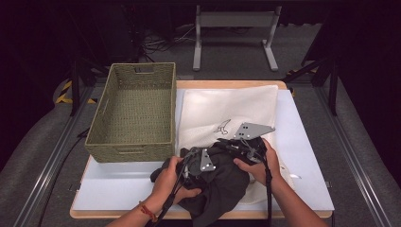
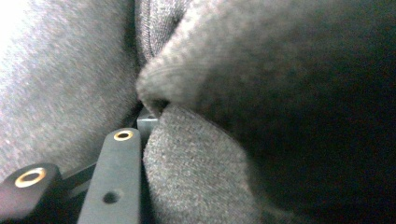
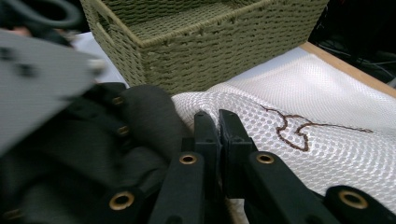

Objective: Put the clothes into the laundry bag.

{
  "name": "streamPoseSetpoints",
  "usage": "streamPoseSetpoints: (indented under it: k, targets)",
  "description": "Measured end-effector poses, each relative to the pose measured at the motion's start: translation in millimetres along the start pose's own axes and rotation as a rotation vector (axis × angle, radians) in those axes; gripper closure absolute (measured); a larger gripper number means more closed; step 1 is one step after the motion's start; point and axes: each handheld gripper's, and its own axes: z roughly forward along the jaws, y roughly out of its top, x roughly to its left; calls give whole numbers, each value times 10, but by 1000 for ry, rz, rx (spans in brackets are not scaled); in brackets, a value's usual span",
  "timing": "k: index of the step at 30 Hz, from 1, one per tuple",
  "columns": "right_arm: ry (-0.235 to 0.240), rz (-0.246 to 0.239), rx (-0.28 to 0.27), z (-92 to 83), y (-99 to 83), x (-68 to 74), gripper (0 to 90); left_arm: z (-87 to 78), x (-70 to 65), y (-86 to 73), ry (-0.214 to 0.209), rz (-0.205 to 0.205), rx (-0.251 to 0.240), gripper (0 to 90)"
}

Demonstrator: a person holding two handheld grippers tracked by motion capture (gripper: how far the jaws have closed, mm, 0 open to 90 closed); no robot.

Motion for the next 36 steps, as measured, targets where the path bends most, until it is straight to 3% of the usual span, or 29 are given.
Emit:
streamPoseSetpoints:
  k: [2, 4, 6, 12, 15, 18, 19, 20, 24, 26, 28, 32, 34, 36]
  targets:
    - [-5, -9, -8, -24, 13, 23, 875, 58, 10, 73, 51, 18, 37, 536]
    - [-3, -3, -21, -56, 18, 31, 877, 111, 35, 117, 72, 14, 57, 535]
    - [9, -9, -33, -107, 34, 47, 877, 160, 91, 146, 85, -17, 56, 534]
    - [11, -13, 6, -92, -31, 105, 877, 250, 200, 135, 104, -132, -34, 512]
    - [7, -18, 19, -68, -81, 108, 876, 246, 206, 131, 90, -139, -55, 469]
    - [-11, -30, 29, -72, -93, 118, 875, 210, 211, 112, 65, -129, -94, 350]
    - [-18, -36, 34, -73, -102, 119, 875, 178, 207, 110, 33, -115, -105, 350]
    - [-29, -40, 47, -67, -112, 127, 875, 137, 213, 106, 6, -100, -109, 272]
    - [-41, -61, 61, -73, -130, 133, 875, -84, 221, 61, -81, -100, -180, 160]
    - [-45, -58, 60, -90, -127, 134, 875, -213, 212, 30, -129, -63, -212, 108]
    - [-47, -63, 66, -94, -131, 137, 875, -394, 201, -7, -100, -51, -244, 102]
    - [-48, -65, 67, -98, -134, 141, 875, -764, 231, -203, -101, -52, -326, 110]
    - [-51, -67, 68, -103, -131, 147, 875, -797, 205, -338, -101, -36, -308, 123]
    - [-52, -67, 68, -105, -130, 149, 874, -724, 134, -521, -67, 6, -242, 132]
